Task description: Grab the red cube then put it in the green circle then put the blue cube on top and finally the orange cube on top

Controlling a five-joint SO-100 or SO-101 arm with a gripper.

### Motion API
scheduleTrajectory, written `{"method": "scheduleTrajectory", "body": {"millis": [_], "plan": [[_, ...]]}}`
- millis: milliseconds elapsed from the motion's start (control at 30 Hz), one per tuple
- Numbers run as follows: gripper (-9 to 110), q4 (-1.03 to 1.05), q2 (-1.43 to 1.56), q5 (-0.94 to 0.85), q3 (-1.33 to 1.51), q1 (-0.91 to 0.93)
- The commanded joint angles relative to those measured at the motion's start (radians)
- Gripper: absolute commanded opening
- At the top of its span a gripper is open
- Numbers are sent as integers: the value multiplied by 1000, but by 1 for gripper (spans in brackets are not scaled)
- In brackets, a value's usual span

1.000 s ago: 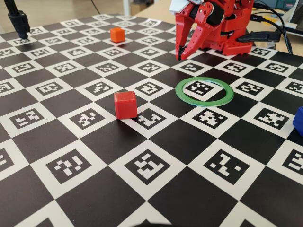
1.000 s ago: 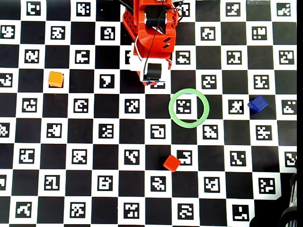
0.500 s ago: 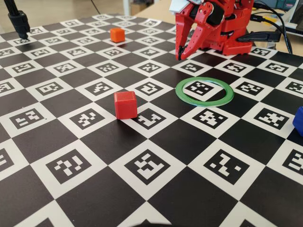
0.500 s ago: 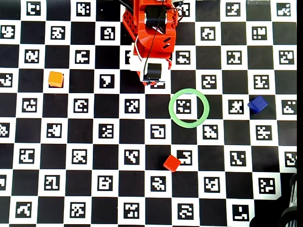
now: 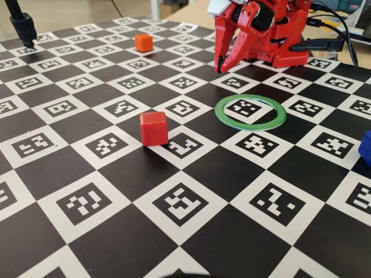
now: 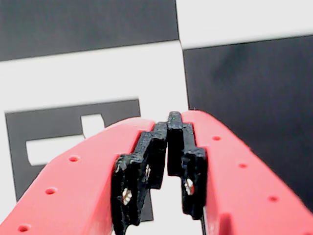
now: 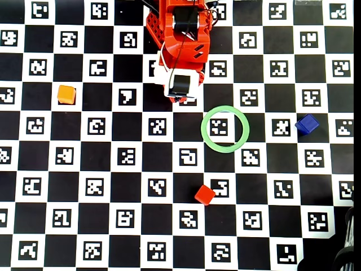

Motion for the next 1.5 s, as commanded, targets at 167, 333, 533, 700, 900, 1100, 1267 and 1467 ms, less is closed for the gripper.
{"method": "scheduleTrajectory", "body": {"millis": [167,333,533,700,900,1100,1267,1467], "plan": [[-6,-52,-439,252,-480,-28],[-4,44,-709,554,-828,-84],[2,144,-919,956,-1137,-107],[14,222,-1057,1164,-1305,-129],[35,430,-1364,1385,-1660,-175],[40,497,-1571,1601,-1884,-261],[47,480,-1640,1666,-1921,-305],[48,446,-1726,1775,-1921,-290]]}}
